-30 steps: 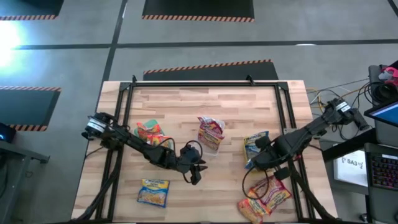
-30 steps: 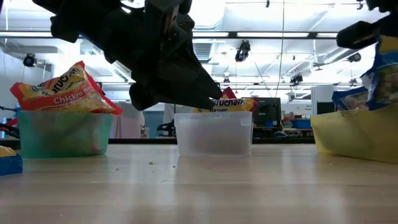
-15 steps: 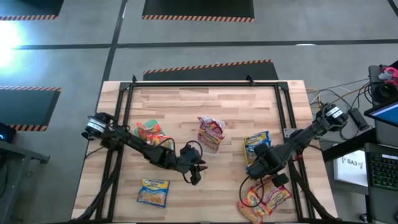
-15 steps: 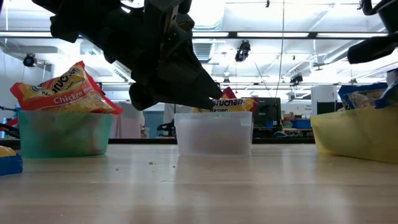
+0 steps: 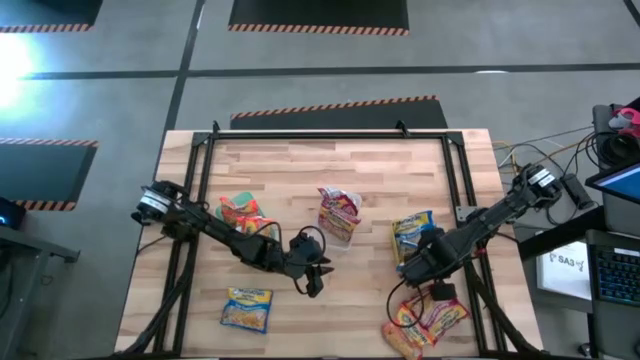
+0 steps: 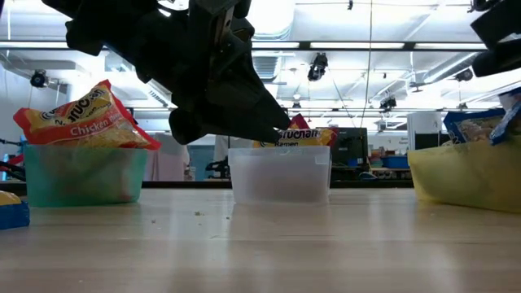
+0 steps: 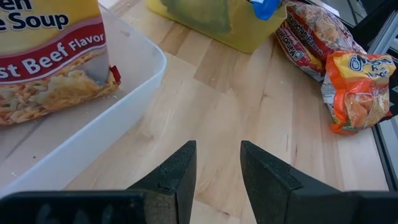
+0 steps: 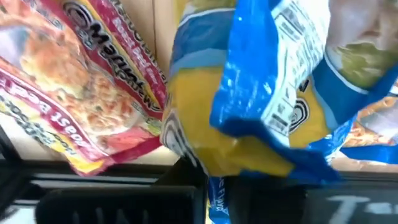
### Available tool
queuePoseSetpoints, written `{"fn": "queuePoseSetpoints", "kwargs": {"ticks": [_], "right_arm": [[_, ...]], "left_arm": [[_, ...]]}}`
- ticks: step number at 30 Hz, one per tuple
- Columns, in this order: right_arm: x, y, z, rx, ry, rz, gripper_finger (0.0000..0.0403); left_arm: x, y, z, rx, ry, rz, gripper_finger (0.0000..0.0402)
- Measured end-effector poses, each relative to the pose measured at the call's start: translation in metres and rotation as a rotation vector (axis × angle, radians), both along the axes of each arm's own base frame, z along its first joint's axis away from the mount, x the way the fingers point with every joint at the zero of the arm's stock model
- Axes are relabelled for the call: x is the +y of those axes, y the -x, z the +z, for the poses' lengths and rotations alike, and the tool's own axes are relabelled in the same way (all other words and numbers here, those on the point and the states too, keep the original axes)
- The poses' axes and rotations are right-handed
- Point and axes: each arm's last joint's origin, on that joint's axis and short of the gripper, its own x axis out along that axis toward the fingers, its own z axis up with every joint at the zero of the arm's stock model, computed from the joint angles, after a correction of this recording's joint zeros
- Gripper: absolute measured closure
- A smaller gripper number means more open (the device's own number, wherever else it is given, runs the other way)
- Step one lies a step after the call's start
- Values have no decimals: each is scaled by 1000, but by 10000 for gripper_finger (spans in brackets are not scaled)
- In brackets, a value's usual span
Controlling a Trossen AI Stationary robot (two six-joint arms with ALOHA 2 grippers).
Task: Sort Maruchan noodles
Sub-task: Put the blue noodle pack into the yellow bin
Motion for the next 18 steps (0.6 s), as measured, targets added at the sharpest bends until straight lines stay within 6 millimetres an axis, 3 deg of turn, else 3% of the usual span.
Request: {"fn": "queuePoseSetpoints", "kwargs": {"ticks": [11,18], "right_arm": [[0,0,5,-26,-4,-112,360],[3,-4,20,-53,-55,-117,360]], "left_arm": [[0,0,0,2,-9,-8,295],[1,0,2,-2,-15,-20,295]]}}
